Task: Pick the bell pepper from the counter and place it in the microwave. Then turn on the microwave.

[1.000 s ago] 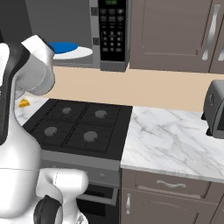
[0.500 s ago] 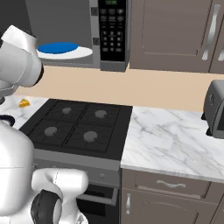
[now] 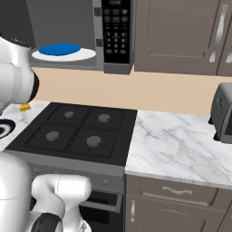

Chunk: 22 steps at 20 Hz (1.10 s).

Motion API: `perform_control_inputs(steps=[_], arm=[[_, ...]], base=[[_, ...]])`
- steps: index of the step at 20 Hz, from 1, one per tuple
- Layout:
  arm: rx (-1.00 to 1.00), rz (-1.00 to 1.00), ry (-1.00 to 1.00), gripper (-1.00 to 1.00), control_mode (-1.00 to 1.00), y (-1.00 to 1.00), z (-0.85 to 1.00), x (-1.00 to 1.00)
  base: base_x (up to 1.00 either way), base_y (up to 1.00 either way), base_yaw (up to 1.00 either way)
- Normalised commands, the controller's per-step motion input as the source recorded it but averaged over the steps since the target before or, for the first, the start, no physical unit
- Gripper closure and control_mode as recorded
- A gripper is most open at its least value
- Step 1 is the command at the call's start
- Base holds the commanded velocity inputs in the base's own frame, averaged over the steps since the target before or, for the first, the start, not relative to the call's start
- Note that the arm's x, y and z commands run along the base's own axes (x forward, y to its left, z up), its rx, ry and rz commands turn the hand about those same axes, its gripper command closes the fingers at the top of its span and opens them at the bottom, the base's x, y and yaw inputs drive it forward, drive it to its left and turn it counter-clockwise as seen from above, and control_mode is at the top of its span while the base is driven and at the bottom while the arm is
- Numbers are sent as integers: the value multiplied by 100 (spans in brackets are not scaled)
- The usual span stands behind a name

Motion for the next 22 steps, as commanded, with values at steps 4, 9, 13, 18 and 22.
perform_control_inputs(steps=[4,9,13,18,22], arm=[[8,-6,3,-100,-100,-22,-24,0],[2,-10,0,-100,-100,-13,-26,-1],[3,-25,1,-100,-100,-1,-16,0],[5,-27,1,-100,-100,1,-18,0],[4,-21,0,-100,-100,12,-20,3]], base=[[0,0,0],[0,0,0],[0,0,0],[0,0,0],[0,0,0]])
